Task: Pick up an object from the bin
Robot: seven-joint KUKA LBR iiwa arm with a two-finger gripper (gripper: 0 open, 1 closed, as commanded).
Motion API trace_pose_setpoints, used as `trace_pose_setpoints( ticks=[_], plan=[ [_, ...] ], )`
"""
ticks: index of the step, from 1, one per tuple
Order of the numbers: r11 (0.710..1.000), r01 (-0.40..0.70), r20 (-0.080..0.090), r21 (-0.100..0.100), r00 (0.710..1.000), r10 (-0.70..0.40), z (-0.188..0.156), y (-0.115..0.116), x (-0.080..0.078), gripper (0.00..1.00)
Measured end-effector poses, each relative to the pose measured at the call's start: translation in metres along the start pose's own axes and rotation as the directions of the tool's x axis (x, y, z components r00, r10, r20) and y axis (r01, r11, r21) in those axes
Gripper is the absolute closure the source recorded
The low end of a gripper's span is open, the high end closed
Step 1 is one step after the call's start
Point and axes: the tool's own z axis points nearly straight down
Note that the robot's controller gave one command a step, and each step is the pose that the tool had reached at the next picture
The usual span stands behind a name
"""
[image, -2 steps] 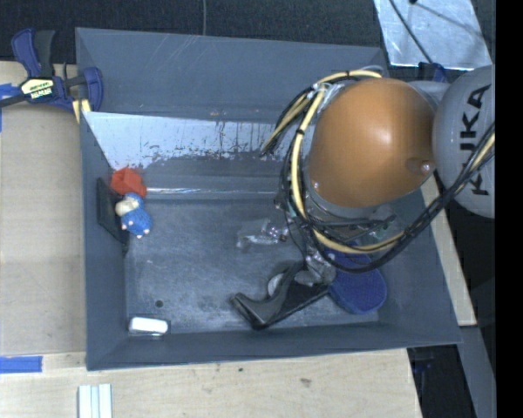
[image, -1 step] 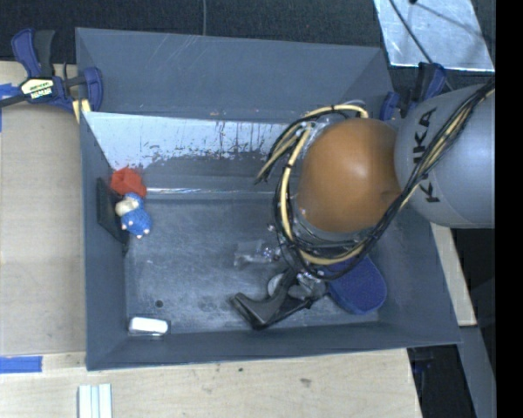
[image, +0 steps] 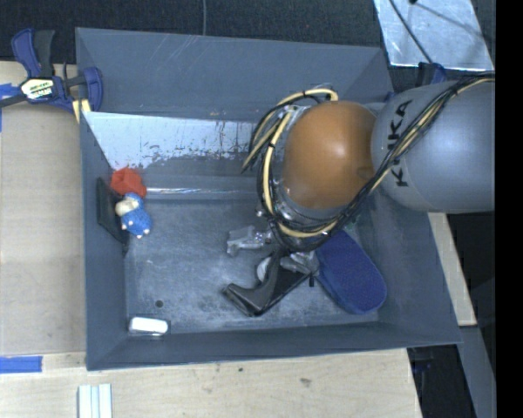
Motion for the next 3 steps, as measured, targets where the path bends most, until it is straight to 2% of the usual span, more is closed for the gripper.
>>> trace_pose_setpoints(
  ticks=[1, 2, 3],
  plan=[
    [0.998, 0.045, 0.026, 0.036, 0.999, -0.046, 0.001, 0.033, 0.02, 0.0],
    [0.999, 0.039, 0.008, 0.027, 0.999, -0.04, -0.001, 0.032, 0.025, 1.0],
    [0.997, 0.073, 0.024, 0.02, 0.997, -0.073, -0.138, 0.036, 0.009, 1.0]
  ],
)
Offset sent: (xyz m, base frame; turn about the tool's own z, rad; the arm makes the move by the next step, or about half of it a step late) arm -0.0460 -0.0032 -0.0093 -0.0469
